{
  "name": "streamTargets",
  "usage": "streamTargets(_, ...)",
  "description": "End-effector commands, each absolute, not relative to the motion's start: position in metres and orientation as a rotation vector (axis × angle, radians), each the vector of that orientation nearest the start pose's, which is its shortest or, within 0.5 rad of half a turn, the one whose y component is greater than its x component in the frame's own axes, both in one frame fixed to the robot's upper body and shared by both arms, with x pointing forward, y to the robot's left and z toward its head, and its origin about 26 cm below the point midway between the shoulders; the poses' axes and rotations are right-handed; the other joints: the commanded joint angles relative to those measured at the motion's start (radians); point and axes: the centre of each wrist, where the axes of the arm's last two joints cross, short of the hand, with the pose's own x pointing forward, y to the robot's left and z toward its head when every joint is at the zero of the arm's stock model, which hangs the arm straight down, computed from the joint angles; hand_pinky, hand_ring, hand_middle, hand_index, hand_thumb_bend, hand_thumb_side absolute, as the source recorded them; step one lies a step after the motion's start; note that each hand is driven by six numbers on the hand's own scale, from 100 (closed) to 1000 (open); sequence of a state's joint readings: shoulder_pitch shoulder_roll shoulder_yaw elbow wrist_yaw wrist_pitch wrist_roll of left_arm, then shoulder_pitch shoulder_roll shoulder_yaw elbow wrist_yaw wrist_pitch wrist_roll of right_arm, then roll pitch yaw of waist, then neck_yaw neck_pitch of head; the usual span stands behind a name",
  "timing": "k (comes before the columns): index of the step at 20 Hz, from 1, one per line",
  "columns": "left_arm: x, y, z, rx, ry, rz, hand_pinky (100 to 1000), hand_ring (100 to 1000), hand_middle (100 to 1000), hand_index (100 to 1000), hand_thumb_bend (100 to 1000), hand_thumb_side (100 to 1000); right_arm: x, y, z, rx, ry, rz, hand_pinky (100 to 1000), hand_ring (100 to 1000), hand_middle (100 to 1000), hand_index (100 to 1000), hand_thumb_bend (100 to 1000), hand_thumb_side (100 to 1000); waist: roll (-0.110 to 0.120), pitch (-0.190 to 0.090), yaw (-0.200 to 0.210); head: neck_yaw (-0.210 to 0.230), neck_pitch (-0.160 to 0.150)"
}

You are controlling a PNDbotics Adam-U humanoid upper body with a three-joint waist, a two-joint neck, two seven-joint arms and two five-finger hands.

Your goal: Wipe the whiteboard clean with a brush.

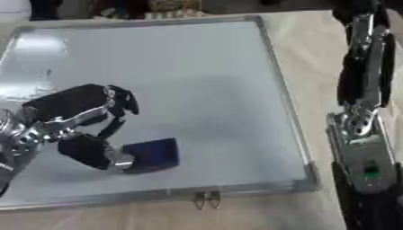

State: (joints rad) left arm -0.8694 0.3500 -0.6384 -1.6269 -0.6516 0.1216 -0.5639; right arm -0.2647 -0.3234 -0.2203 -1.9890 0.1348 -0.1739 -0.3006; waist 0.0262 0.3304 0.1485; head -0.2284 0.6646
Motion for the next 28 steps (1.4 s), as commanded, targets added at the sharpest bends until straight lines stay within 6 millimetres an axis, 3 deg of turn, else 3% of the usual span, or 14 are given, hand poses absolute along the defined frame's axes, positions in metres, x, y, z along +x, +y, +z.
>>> streamTargets(1, 0.353, 0.081, 0.223, 0.464, -1.698, -1.916, 767, 780, 760, 201, 585, 623, 0.291, -0.319, 0.213, -0.656, -2.493, -0.029, 854, 826, 673, 877, 100, 1000, -0.004, -0.014, -0.002, 0.004, -0.014)
streamTargets(6, 0.353, 0.079, 0.219, 0.433, -1.677, -1.925, 755, 777, 796, 195, 582, 606, 0.291, -0.319, 0.212, -0.656, -2.489, -0.032, 855, 827, 672, 878, 100, 1000, -0.004, -0.012, -0.001, 0.003, -0.017)
streamTargets(16, 0.350, 0.074, 0.215, 0.394, -1.710, -1.905, 725, 753, 739, 190, 549, 577, 0.291, -0.319, 0.211, -0.655, -2.480, -0.037, 856, 828, 670, 878, 100, 1000, -0.005, -0.010, -0.004, 0.006, -0.020)
streamTargets(28, 0.352, 0.066, 0.191, 0.450, -1.767, -1.908, 694, 734, 691, 177, 462, 452, 0.291, -0.319, 0.211, -0.649, -2.479, -0.037, 857, 828, 666, 878, 100, 1000, -0.005, -0.009, -0.006, 0.009, -0.021)
